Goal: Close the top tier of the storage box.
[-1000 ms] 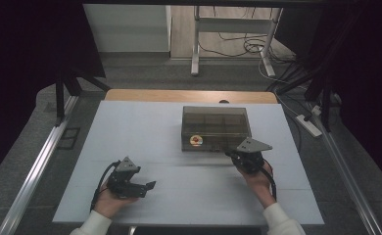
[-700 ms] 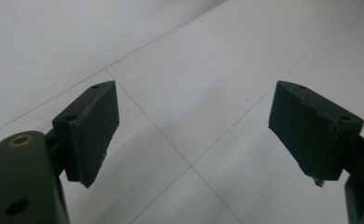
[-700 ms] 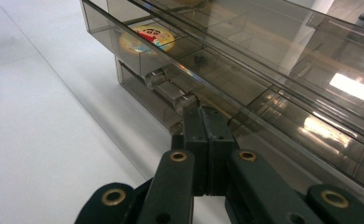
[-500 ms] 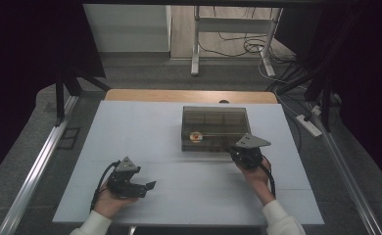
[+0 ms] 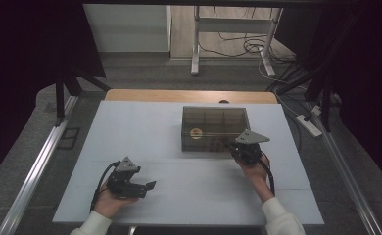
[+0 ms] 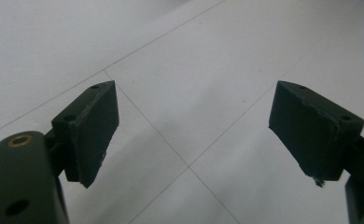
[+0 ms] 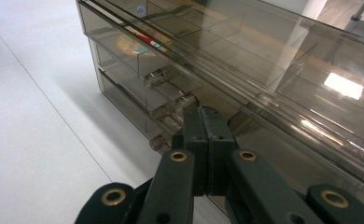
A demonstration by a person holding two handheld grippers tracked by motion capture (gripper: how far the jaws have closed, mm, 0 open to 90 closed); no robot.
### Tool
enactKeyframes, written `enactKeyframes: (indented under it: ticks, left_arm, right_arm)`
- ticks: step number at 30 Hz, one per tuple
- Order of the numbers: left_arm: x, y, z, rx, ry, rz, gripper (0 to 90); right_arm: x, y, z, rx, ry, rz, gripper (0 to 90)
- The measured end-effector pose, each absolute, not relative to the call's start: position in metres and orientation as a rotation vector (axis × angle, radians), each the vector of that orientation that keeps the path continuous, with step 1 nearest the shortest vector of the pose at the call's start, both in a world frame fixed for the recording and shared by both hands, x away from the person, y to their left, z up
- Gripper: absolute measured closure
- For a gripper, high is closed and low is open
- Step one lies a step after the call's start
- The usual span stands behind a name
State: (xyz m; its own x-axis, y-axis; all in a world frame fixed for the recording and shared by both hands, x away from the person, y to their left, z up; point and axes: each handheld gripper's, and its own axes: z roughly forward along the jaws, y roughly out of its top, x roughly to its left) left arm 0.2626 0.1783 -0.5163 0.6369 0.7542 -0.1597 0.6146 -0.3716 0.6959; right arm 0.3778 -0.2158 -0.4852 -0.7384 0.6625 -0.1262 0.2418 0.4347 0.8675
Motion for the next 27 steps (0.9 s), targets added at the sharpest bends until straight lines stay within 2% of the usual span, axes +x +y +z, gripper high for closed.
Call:
enactKeyframes:
  ticks: [27]
  left_arm:
    - [0.2622, 0.1808, -0.5151, 2.100, 1.070, 0.249, 16.3]
  right_arm:
    - [0.3773, -0.2191, -0.4817, 0.779, 2.208, 1.239, 88.8]
